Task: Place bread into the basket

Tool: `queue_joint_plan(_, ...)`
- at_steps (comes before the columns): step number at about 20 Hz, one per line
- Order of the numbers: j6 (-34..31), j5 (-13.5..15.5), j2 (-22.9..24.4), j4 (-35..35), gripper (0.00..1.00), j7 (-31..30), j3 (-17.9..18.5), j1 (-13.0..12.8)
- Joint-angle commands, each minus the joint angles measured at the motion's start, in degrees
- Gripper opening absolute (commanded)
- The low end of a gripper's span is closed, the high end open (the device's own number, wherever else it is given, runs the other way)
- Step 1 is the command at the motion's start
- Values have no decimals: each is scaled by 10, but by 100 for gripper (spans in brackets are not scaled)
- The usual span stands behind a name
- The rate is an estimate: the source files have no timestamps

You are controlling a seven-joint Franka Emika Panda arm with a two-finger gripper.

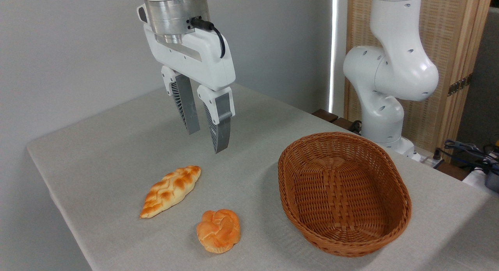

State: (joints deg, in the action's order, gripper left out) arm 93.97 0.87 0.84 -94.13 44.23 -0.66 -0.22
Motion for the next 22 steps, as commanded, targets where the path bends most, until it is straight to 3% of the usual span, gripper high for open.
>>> queue_joint_plan(1, -11, -5, 6, -4, 100, 10, 6, 0)
queue_joint_plan(15, -7, -5, 5, -4, 100, 10, 6, 0)
queue_joint_plan(22, 54, 4, 7, -54, 100, 0, -19, -11)
